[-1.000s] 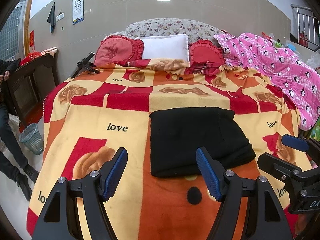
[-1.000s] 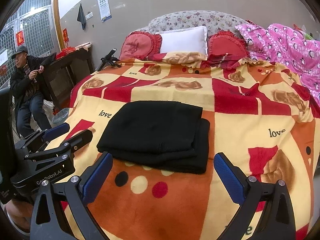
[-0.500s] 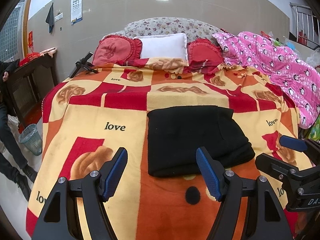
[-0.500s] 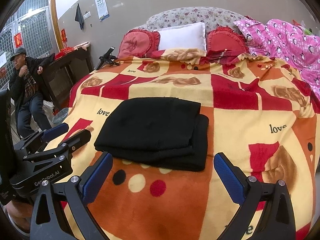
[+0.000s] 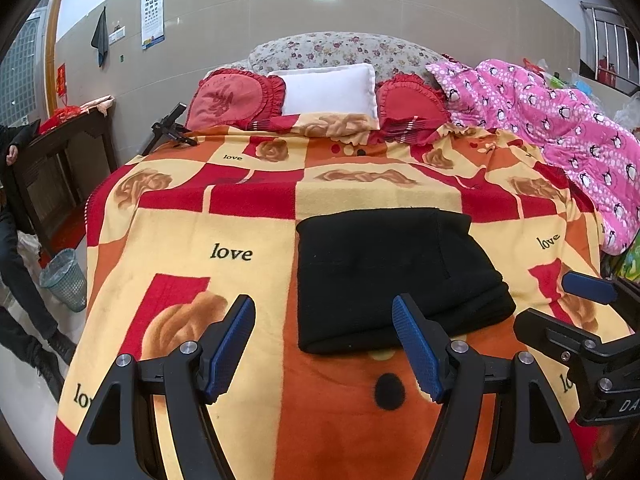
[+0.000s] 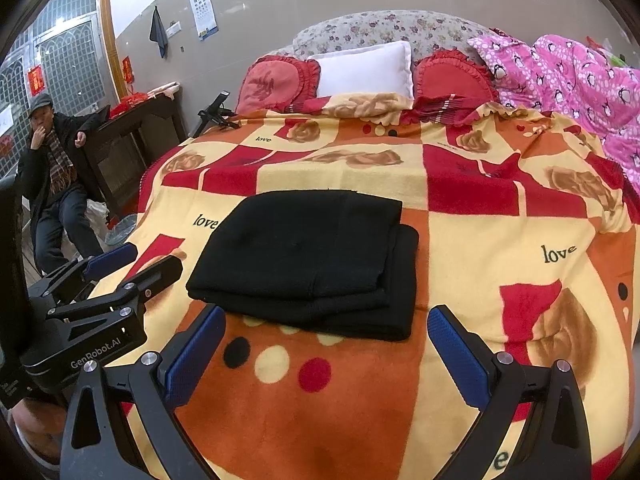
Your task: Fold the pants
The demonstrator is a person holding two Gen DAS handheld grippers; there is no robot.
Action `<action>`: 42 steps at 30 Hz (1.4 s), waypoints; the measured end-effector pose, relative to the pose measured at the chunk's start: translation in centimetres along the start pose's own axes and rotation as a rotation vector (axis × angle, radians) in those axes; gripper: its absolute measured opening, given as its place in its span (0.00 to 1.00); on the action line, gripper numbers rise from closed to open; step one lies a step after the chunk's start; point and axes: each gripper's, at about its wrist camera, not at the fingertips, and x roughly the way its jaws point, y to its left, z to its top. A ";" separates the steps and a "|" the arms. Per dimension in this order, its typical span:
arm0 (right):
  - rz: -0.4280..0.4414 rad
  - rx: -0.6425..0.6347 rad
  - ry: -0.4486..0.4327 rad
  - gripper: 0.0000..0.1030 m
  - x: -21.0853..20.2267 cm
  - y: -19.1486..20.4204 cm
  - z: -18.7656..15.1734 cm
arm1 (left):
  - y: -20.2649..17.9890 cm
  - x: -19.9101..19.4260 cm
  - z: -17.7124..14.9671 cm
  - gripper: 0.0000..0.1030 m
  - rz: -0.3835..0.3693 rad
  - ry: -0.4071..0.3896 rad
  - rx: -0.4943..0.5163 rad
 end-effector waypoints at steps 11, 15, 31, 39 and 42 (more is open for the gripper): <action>-0.003 -0.009 0.005 0.99 0.2 0.2 0.1 | -0.2 0.2 0.0 0.69 0.000 0.006 0.004; -0.003 -0.002 0.005 0.99 0.2 0.0 0.0 | -0.3 0.3 0.0 0.69 -0.002 0.010 0.004; -0.004 -0.015 0.011 0.99 0.4 0.3 -0.2 | -0.6 0.1 -0.2 0.69 0.004 0.013 0.014; -0.002 -0.006 0.013 0.99 0.3 0.1 -0.2 | -1.0 0.3 0.0 0.69 -0.009 0.012 0.021; -0.001 -0.004 0.019 0.99 0.5 0.0 -0.3 | -1.2 0.1 -0.2 0.68 -0.031 -0.011 0.031</action>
